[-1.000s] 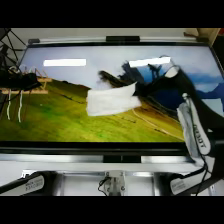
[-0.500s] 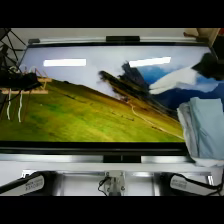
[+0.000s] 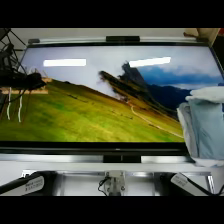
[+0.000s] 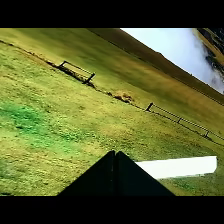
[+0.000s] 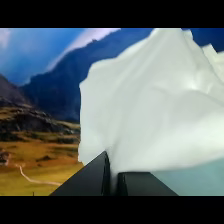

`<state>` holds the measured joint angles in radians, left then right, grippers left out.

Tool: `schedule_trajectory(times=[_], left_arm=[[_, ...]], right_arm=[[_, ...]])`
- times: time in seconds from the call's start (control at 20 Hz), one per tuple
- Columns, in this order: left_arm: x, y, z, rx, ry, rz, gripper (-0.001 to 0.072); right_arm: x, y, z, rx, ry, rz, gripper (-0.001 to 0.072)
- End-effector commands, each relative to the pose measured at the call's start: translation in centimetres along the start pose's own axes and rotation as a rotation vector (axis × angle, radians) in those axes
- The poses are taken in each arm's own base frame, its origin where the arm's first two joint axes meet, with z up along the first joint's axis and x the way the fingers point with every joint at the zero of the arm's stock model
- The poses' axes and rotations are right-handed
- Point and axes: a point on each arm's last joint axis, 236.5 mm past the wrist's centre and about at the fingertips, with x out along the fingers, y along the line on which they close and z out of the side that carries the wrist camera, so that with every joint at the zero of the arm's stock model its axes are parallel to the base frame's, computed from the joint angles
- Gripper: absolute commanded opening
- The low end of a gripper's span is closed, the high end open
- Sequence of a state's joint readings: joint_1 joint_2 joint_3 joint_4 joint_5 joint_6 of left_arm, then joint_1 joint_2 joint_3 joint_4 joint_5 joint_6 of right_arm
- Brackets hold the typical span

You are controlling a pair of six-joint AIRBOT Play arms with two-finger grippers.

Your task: Fold the shirts.

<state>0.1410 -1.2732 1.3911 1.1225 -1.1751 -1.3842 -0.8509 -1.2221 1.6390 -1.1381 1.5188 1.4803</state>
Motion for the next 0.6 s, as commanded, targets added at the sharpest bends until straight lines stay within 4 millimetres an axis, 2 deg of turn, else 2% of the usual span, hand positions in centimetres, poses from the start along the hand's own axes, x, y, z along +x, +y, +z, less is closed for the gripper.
schedule_trajectory(times=[0.0,0.05,0.2,0.4,0.45,0.55], left_arm=[[0.2,-0.5,0.6,0.02,-0.025,-0.002,0.0034],[0.3,-0.5,0.7,0.019,-0.03,-0.001,0.0034],[0.3,-0.4,0.8,0.019,-0.032,-0.001,0.0034],[0.3,-0.4,0.8,0.023,-0.031,0.001,0.0034],[0.3,-0.4,0.8,0.023,-0.031,0.001,0.0034],[0.3,-0.4,0.8,0.022,-0.032,0.0,0.0034]], right_arm=[[-2.4,-3.4,-6.5,0.061,0.25,-0.116,0.0064],[-3.1,-4.8,-8.5,0.078,0.332,-0.181,0.0064],[-3.9,-7.9,-10.8,0.143,0.366,-0.333,0.0064],[-1.8,-10.4,-17.1,0.184,0.566,-0.395,0.0064],[-1.3,-11.6,-18.7,0.19,0.622,-0.43,0.0064],[-0.6,-14.2,-20.6,0.186,0.671,-0.523,0.0072]])
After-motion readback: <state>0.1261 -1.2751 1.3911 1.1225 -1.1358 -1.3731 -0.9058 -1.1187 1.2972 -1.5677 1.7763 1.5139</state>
